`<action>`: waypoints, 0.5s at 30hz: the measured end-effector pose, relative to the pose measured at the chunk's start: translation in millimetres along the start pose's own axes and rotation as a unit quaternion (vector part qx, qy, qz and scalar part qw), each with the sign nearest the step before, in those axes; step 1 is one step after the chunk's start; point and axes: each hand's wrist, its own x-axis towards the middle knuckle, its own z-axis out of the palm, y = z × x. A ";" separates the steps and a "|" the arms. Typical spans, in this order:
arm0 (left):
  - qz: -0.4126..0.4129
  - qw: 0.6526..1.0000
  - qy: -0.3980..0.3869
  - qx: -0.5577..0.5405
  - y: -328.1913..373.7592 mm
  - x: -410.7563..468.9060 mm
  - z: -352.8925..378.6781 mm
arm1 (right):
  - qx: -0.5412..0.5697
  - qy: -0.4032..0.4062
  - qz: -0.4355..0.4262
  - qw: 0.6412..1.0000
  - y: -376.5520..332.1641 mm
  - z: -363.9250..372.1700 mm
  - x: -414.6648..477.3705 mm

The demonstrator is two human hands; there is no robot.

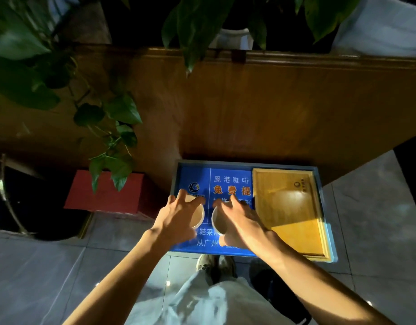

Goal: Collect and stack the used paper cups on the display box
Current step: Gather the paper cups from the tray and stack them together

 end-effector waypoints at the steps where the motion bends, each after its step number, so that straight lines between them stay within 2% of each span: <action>1: -0.002 1.000 -0.001 0.000 -2.4 0.7 -3.2 | 0.008 0.006 -0.012 1.000 -2.5 -0.4 -3.6; 3: -0.005 1.000 0.010 -0.004 -7.4 5.5 -11.3 | -0.011 0.015 -0.029 0.999 -7.1 -7.4 -12.9; 7: -0.012 0.999 0.037 -0.022 -15.3 24.4 -35.0 | -0.158 0.062 -0.091 0.981 -32.8 -24.6 -26.6; 8: -0.018 0.999 0.042 -0.023 -16.2 30.6 -40.9 | -0.246 0.072 -0.130 0.958 -42.4 -28.0 -25.3; 10: -0.027 0.998 0.048 -0.021 -18.1 43.5 -49.9 | -0.334 0.122 -0.194 0.914 -62.6 -30.7 -22.7; 15: -0.018 0.997 0.081 -0.011 -23.3 72.8 -59.8 | -0.291 0.171 -0.188 0.922 -100.6 -31.9 -3.7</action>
